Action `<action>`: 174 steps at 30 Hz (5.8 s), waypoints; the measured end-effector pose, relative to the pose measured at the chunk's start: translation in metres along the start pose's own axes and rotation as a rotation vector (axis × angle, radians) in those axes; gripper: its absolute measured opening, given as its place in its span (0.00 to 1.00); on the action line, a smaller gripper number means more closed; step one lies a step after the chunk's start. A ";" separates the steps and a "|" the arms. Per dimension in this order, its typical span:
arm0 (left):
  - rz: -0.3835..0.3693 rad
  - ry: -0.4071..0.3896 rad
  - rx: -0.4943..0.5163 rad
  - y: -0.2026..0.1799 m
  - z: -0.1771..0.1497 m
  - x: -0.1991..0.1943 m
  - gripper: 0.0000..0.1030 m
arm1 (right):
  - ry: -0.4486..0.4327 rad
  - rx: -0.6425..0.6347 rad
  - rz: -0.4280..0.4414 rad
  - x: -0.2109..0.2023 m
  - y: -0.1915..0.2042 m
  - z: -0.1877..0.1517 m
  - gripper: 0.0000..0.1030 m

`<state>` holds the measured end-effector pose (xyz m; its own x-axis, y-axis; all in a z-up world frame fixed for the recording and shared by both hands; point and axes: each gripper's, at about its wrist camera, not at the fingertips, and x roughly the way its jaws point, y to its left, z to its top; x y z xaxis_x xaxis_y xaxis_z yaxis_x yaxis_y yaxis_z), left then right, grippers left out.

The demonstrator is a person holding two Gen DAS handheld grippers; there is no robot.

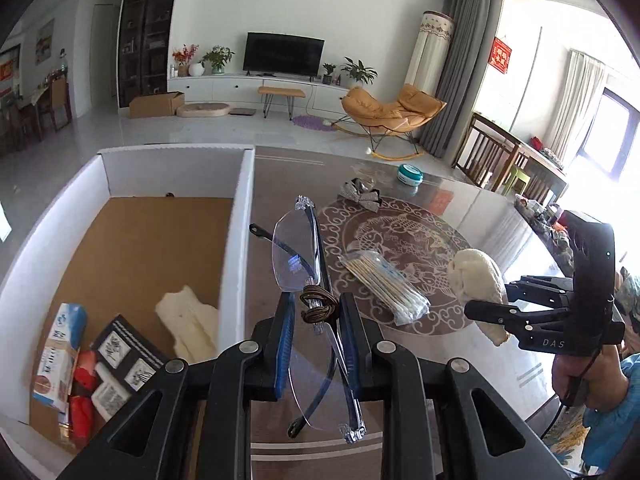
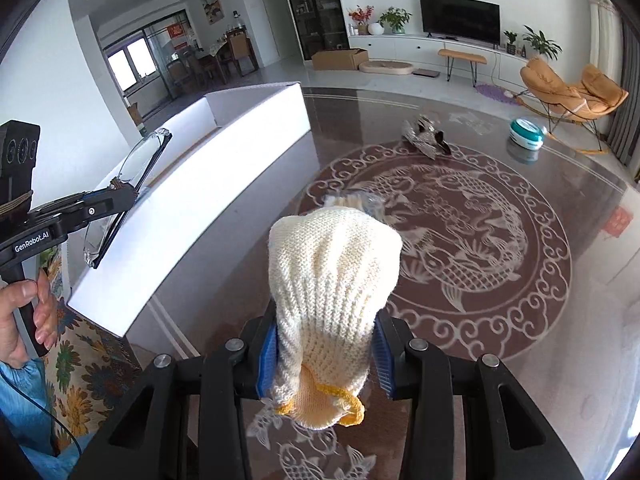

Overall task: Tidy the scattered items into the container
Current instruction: 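Carry the glasses with the left tool while the right tool carries the sock over the container, then open both tools to drop the glasses and sock into the container, then move both open tools back over the table, then lower the left tool onto the cotton swab bag while the right tool approaches the bow clip, then close the left tool on the swab bag while the right tool grasps the bow clip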

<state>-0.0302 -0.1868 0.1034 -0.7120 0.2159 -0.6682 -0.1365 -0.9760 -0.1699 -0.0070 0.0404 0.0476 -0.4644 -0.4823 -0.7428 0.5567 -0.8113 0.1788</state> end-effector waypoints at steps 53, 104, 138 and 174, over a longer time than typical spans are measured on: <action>0.063 0.236 0.057 -0.131 -0.051 0.115 1.00 | 0.043 0.141 -0.397 -0.001 -0.159 -0.119 0.99; 0.211 0.250 0.012 -0.140 -0.024 0.248 1.00 | 0.060 0.192 -0.389 -0.003 -0.172 -0.128 1.00; 0.159 0.233 0.073 -0.075 -0.012 0.246 1.00 | 0.094 -0.087 -0.172 0.226 -0.196 0.129 1.00; 0.056 0.297 0.209 -0.119 -0.012 0.252 1.00 | 0.077 0.016 -0.243 0.043 -0.171 -0.076 0.98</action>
<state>-0.1852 -0.0161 -0.0533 -0.4953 0.1308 -0.8588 -0.2622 -0.9650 0.0042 -0.0697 0.1830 -0.0640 -0.5293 -0.2465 -0.8119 0.4241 -0.9056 -0.0015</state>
